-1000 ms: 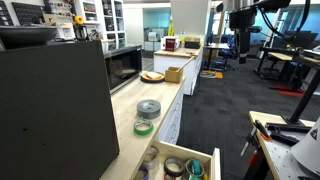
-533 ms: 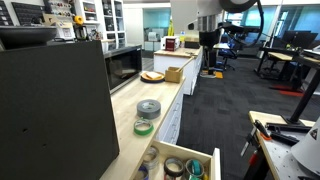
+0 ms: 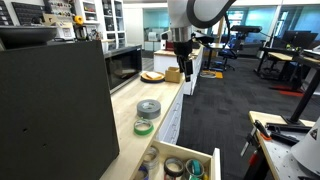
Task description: Put the green masking tape in the drawer
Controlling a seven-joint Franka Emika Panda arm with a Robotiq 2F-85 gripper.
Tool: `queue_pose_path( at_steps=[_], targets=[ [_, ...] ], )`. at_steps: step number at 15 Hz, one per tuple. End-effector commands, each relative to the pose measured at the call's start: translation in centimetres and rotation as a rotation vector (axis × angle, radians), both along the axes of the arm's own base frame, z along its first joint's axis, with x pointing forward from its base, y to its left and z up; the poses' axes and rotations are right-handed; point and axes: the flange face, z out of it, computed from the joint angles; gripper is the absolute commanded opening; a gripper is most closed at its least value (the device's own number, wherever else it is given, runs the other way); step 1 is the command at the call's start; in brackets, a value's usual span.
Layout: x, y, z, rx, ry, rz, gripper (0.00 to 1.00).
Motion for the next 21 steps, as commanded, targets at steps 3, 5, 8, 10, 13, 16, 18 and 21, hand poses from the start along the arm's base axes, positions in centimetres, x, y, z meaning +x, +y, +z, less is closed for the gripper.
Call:
queue_pose_path(
  at_steps=[3,5,8,10,13,16,18,21],
  targets=[
    [1.6,2.7,1.8,0.026,-0.04,0.137,1.0],
    [1.5,2.7,1.1,0.01,-0.024,0.113,1.0],
    [1.6,2.8,1.3,0.01,-0.026,0.122,1.0],
    [1.6,2.8,1.3,0.01,-0.025,0.123,1.0],
    [1.8,2.9,0.2,0.02,-0.037,0.132,1.0],
    [2.8,4.0,-1.1,0.037,-0.084,0.178,1.0],
    [3.9,5.0,-2.2,0.044,-0.121,0.231,1.0],
    [5.3,6.6,-3.9,0.065,-0.161,0.326,1.0]
  ],
)
